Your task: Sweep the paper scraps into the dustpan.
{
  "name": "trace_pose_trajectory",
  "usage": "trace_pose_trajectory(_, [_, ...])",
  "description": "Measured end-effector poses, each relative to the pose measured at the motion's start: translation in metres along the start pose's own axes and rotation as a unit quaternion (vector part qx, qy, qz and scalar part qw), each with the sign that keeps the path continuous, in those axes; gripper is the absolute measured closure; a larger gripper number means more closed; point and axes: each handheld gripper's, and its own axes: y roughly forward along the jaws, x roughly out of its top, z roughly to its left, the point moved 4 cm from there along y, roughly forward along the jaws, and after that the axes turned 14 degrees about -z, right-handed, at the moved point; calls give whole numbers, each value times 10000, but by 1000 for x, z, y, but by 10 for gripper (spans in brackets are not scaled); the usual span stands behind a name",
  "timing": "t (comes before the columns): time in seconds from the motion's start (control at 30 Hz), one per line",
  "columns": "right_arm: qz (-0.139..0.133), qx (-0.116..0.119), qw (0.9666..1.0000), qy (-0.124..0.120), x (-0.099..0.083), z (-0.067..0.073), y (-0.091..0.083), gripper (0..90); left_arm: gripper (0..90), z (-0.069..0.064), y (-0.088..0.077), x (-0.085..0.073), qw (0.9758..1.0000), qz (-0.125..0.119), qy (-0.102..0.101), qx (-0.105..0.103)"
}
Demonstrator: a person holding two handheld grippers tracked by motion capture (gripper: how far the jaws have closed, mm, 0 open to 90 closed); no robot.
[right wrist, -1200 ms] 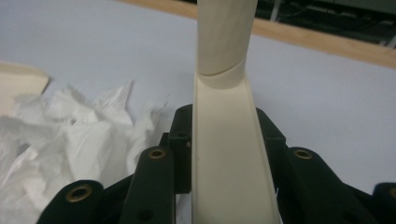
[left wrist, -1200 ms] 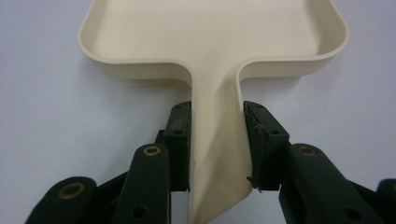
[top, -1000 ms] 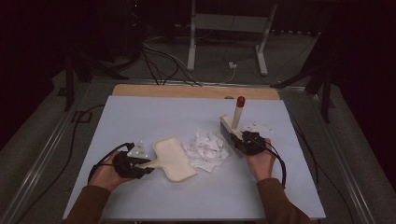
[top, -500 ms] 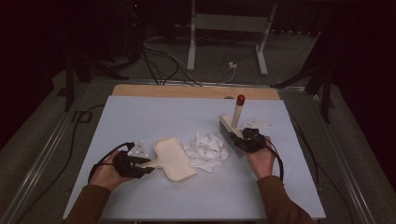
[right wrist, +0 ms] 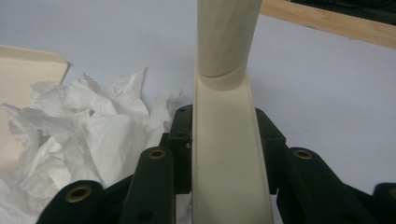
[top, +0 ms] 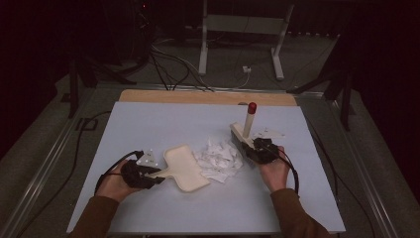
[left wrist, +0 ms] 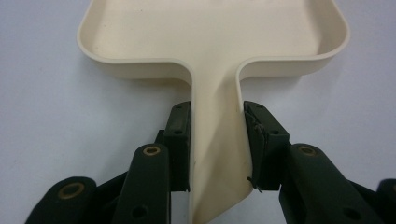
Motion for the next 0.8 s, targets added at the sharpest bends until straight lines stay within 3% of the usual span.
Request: trace_pose_trajectory(0.8, [-109, 288, 9995, -7, -1, 30, 2, 679, 663, -2, 14, 11, 9999, -10, 62, -114])
